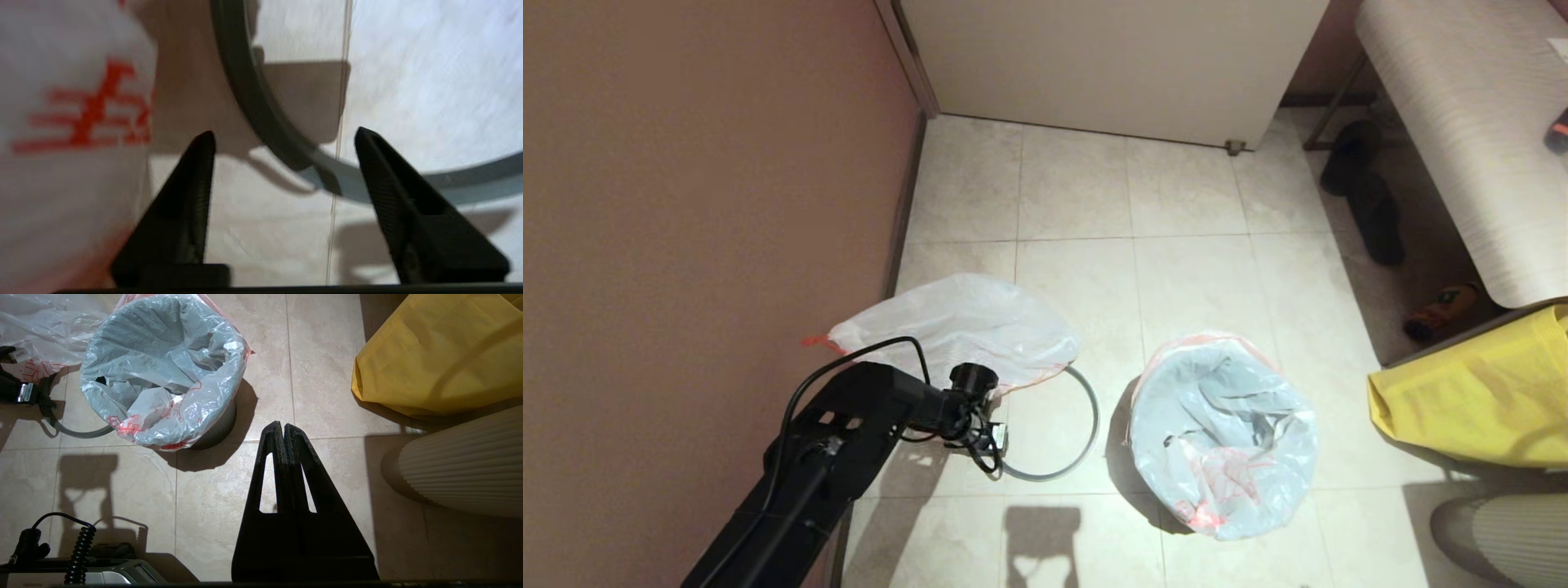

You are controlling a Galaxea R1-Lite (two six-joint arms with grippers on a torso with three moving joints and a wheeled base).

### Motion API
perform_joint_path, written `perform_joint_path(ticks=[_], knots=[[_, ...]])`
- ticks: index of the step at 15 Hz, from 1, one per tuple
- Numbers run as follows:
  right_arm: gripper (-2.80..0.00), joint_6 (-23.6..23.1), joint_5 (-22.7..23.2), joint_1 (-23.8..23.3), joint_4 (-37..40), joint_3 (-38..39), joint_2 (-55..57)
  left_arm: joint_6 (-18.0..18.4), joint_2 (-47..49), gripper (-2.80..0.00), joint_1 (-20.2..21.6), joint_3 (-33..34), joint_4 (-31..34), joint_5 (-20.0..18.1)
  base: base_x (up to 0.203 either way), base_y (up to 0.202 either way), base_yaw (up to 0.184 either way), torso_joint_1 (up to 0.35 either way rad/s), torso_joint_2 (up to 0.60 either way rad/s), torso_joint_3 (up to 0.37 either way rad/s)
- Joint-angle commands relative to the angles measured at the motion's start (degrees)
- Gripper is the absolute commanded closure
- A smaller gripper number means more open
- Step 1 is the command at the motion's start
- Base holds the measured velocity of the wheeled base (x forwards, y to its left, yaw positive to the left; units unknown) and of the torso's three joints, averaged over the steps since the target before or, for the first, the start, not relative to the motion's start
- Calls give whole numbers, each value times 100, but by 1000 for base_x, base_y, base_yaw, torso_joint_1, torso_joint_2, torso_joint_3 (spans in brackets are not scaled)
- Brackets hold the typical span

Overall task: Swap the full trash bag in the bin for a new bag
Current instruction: Place the trash can ring on the trash can

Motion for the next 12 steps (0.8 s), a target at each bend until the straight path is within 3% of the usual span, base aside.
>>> perform_joint_path(ticks=[1,8,12], knots=[[0,0,0,2,2,0,-1,65,97,0,85,-12,-470,-43,0,0,0,0,0,0],[0,0,0,2,2,0,-1,97,261,0,121,-11,-534,185,0,0,0,0,0,0],[0,0,0,2,2,0,-1,-111,93,0,112,31,-681,412,0,0,0,0,0,0]])
